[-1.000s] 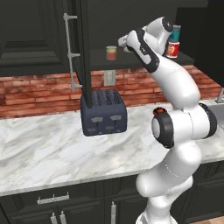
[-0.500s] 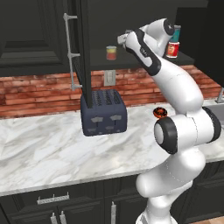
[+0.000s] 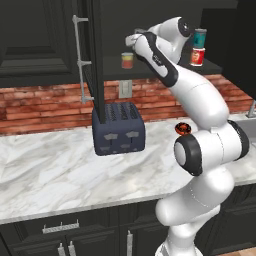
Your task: Stack two cans on top of the other two cans in the cabinet.
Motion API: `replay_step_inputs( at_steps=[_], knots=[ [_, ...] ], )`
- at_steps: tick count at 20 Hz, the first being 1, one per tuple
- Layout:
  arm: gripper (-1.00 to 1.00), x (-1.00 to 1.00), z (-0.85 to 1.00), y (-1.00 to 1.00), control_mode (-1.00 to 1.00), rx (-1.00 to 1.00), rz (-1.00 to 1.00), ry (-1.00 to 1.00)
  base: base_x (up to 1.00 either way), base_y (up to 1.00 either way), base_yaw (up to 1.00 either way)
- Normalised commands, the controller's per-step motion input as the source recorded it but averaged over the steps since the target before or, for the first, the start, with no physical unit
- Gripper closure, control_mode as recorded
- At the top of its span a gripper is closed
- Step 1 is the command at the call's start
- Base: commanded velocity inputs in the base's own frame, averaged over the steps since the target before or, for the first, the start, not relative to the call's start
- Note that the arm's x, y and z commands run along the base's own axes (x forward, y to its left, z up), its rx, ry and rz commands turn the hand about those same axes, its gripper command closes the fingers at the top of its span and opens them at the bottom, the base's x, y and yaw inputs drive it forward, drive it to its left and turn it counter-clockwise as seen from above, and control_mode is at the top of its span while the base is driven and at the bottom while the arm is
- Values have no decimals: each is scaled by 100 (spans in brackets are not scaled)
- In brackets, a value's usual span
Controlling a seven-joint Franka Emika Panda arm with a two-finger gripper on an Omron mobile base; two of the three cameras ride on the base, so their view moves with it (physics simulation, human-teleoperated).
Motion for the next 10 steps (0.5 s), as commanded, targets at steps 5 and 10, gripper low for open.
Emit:
replay_step_inputs(
  at_steps=[5, 10],
  knots=[
    [100, 0, -4, 38, -100, 0, 1, 0, 0, 0, 0],
    [100, 6, -12, 13, -100, 0, 0, -2, 0, 0, 0]
  ],
)
